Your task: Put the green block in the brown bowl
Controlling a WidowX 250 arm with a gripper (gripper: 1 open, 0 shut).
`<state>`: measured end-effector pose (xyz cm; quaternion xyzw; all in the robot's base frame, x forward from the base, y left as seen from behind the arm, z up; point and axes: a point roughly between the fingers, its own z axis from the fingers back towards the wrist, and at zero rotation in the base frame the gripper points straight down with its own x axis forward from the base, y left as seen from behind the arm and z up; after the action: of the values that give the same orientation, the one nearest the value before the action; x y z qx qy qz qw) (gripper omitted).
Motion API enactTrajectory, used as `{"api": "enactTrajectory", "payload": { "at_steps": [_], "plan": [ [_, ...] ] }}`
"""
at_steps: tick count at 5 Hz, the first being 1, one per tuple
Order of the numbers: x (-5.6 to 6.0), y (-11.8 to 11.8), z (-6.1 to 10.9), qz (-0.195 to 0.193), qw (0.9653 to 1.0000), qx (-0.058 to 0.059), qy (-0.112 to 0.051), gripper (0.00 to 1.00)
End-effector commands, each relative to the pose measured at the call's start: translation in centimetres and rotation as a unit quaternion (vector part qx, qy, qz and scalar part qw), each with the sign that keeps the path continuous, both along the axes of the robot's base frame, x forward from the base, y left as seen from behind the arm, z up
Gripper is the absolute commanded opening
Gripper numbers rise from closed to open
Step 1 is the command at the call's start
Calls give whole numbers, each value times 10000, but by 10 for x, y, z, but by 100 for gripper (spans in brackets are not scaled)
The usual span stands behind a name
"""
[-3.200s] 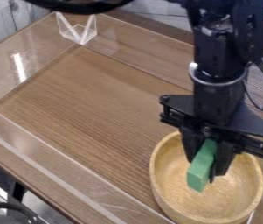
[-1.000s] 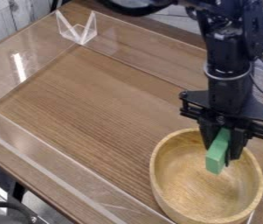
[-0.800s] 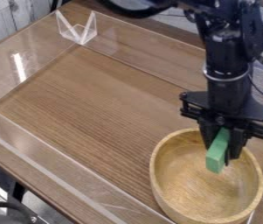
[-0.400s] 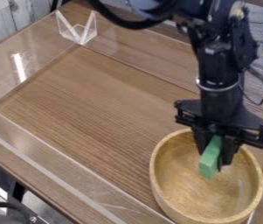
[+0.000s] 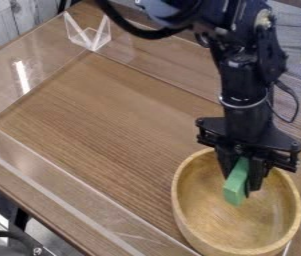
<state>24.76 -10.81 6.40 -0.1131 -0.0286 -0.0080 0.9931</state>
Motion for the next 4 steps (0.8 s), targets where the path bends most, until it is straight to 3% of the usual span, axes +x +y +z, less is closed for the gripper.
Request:
{"api": "enactTrajectory", "payload": {
  "at_steps": [1, 4],
  "plan": [
    [4, 2, 3, 60, 9999, -54, -82, 0],
    [1, 6, 0, 81, 9999, -72, 103, 0]
  ]
}}
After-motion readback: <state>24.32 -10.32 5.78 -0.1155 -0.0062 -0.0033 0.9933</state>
